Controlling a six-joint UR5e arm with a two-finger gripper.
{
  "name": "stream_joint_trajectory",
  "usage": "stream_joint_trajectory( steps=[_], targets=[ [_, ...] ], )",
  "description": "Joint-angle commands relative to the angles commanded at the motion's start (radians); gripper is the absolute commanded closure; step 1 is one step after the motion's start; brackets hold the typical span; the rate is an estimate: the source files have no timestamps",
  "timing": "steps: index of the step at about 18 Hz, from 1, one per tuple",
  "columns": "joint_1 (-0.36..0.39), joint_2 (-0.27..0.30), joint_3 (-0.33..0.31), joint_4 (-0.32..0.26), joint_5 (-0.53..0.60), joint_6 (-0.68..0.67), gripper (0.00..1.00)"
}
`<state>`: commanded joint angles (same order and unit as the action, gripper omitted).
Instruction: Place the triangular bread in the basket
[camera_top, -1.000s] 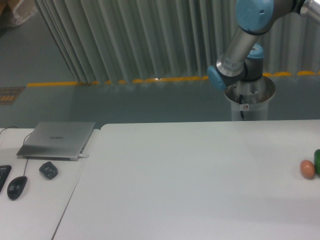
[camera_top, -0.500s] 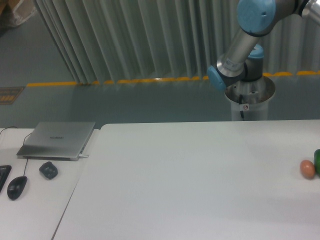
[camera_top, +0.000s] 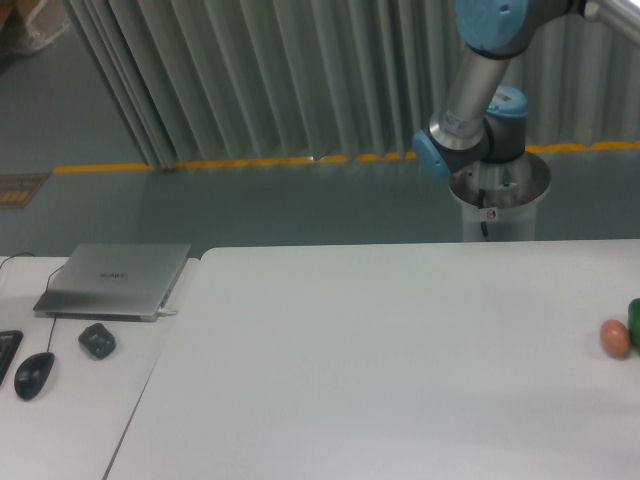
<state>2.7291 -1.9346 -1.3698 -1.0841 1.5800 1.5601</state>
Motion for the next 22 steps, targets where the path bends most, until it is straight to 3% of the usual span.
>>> stream_joint_trajectory(
  steps=[6,10,14,19,22],
  targets=[
    [-0.084,0.068,-0.011,-0.120,0.000,-0.002,0.00],
    [-0.170,0.131,-0.092,-0.201,0.003,-0.002,0.00],
    [-0.196,0.160,-0.107,-0.348,-0.003,-0.002,0.00],
    [-0.238,0.192,-0.181,-0.369,-0.028,-0.025,0.00],
    [-0.238,0.200,-0.186,-0.369,-0.040,-0.026,0.00]
  ],
)
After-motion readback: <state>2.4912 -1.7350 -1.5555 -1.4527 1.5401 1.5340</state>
